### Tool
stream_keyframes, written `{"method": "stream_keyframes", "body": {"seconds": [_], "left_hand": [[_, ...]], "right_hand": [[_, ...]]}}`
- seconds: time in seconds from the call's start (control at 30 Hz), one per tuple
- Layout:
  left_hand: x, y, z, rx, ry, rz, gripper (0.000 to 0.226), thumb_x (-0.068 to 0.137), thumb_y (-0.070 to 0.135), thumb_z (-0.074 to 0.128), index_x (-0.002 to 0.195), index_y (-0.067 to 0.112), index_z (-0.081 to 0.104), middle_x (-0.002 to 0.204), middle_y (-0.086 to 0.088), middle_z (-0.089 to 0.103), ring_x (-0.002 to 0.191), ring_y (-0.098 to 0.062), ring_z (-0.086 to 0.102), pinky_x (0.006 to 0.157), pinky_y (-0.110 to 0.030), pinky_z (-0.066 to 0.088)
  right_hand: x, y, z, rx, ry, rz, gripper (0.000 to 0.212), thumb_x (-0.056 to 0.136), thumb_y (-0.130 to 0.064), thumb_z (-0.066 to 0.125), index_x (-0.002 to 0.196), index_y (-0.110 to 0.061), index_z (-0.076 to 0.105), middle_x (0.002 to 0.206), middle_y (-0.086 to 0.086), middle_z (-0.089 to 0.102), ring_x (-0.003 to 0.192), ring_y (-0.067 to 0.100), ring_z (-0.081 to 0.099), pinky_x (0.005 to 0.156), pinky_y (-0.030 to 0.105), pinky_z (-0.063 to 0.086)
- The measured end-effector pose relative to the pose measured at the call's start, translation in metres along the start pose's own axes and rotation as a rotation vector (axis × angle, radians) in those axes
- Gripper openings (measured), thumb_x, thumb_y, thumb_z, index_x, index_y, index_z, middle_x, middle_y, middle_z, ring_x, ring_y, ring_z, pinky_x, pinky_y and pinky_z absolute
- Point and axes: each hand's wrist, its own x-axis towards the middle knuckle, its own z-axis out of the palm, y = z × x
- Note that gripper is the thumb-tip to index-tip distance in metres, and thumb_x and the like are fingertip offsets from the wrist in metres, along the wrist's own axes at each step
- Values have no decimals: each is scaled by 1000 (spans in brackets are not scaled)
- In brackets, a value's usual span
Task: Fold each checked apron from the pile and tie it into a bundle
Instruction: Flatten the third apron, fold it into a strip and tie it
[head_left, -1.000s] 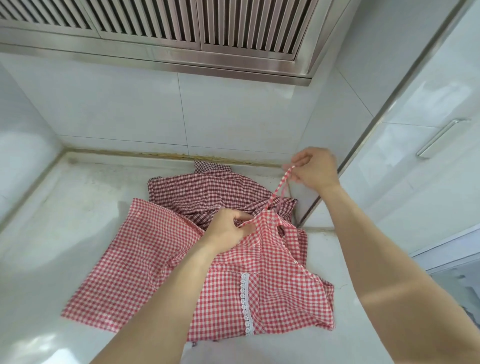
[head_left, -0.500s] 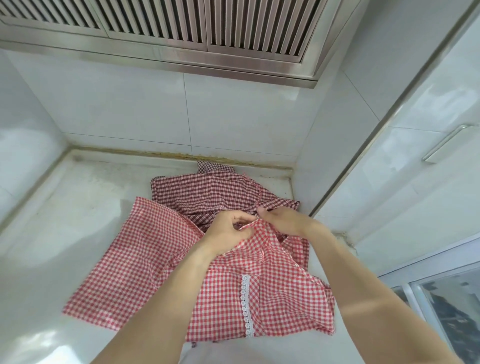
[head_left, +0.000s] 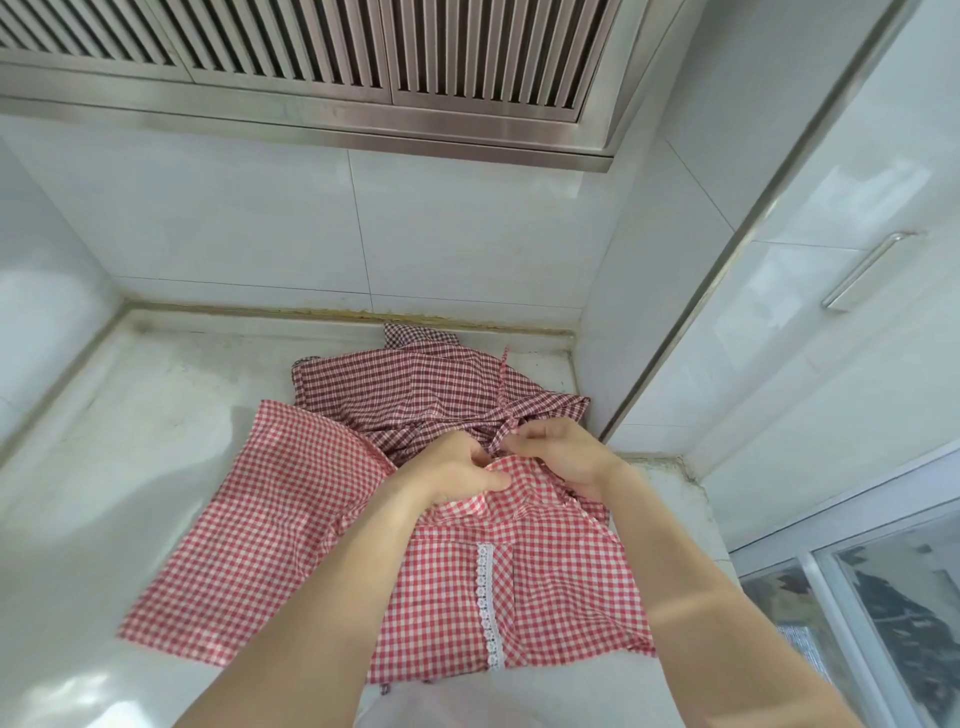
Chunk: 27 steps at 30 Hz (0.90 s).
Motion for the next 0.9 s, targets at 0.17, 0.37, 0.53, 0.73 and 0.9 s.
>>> {"method": "stream_keyframes", "body": {"seconds": [0.17,0.37,0.53,0.73,0.9], "left_hand": [[4,-1,7,158,-62,-121,75,79,68,68,121,6,60,118,-5,65,94,-16,62,63,-25,44],[7,-4,26,56,-148,-47,70,85,53,72,141,17,51,140,-3,57,123,-20,56,102,-30,46],[11,-13,31,-17,-99,34,80,88,36,74,154,21,32,158,1,36,142,-18,38,119,-38,31],[9,-12,27,-4,-132,97,67,90,26,72,149,23,41,152,4,46,137,-13,45,116,-36,36],[3,-5,19,-4,-138,131,25,93,24,69,118,21,67,123,7,66,114,-14,63,103,-31,48]], "right_hand": [[-6,10,-2,10,-2,-7,16,84,-7,77,100,-7,74,91,8,77,84,18,72,86,30,56],[-7,24,2,-184,69,-32,10,87,-9,73,94,-16,75,86,-3,75,80,10,69,73,15,53],[0,28,9,-210,185,-143,27,96,-32,65,91,-5,65,74,2,60,60,16,48,60,32,41],[16,15,3,-311,58,157,56,85,-68,60,103,-17,75,99,3,76,93,19,71,91,33,53],[22,-5,-9,-230,-67,117,37,89,-40,70,95,-3,73,99,11,75,91,24,67,93,41,51]]}}
